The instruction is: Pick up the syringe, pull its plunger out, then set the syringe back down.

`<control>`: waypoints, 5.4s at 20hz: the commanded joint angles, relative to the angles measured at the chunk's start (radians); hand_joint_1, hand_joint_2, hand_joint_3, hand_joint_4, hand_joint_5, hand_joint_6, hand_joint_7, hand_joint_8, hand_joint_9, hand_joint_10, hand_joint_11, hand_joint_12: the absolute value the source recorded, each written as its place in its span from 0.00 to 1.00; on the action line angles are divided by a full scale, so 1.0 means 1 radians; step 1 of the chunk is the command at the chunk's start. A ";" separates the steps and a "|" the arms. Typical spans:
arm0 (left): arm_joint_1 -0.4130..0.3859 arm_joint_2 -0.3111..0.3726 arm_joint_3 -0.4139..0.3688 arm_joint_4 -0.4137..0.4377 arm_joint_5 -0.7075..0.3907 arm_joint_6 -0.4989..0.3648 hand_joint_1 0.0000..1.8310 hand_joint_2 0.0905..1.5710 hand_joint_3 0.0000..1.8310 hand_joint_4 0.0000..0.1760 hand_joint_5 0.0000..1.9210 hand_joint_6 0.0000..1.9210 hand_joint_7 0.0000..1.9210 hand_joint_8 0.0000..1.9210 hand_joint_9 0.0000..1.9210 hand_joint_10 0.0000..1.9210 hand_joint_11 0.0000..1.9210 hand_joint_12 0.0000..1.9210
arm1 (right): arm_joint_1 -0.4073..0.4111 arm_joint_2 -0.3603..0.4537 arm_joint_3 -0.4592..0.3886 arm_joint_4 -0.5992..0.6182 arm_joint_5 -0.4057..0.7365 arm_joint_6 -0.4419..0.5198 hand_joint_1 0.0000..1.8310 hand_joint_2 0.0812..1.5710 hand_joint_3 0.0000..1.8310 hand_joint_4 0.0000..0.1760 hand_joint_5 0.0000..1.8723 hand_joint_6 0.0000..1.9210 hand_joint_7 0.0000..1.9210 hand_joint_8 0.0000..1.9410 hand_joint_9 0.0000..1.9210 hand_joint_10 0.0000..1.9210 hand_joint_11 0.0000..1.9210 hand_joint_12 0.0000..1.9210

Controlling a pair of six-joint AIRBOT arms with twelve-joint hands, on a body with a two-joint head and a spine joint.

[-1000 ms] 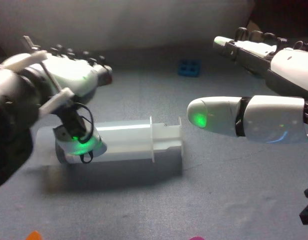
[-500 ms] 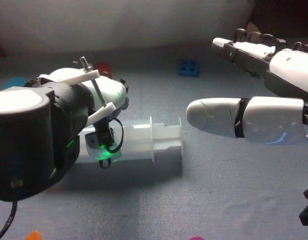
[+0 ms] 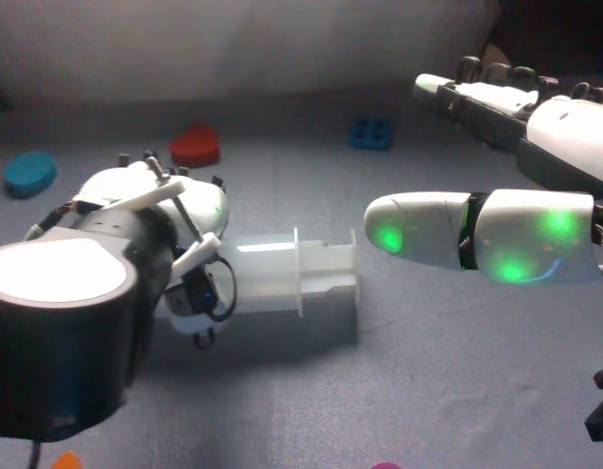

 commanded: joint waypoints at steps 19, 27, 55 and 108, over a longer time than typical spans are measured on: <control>0.097 -0.177 0.132 0.154 0.062 -0.059 0.49 0.70 0.01 0.00 0.19 0.00 0.19 0.00 0.13 0.00 0.00 0.26 | 0.009 -0.004 -0.004 -0.060 0.039 0.007 0.08 0.54 0.00 0.07 0.00 0.00 0.01 0.00 0.00 0.00 0.00 0.16; 0.136 -0.225 0.205 0.194 -0.001 -0.067 0.51 0.69 0.00 0.00 0.18 0.00 0.19 0.00 0.14 0.00 0.00 0.27 | 0.009 -0.005 -0.004 -0.060 0.039 0.007 0.08 0.54 0.00 0.07 0.00 0.00 0.01 0.00 0.00 0.00 0.00 0.17; 0.143 -0.189 0.190 0.323 -0.136 -0.111 0.80 0.82 0.00 0.00 0.33 0.72 0.28 0.91 0.26 0.88 0.24 0.94 | 0.015 -0.006 -0.004 -0.089 0.034 0.092 0.14 0.53 0.00 0.05 0.02 0.00 0.04 0.00 0.02 0.00 0.00 0.18; -0.135 -0.002 0.147 0.161 -0.228 0.216 0.80 0.83 0.00 0.00 0.27 0.77 0.28 0.92 0.26 0.90 0.24 0.94 | -0.210 -0.643 0.683 -0.702 0.255 0.980 0.57 0.61 0.00 0.00 0.20 0.00 0.25 0.00 0.21 0.00 0.00 0.48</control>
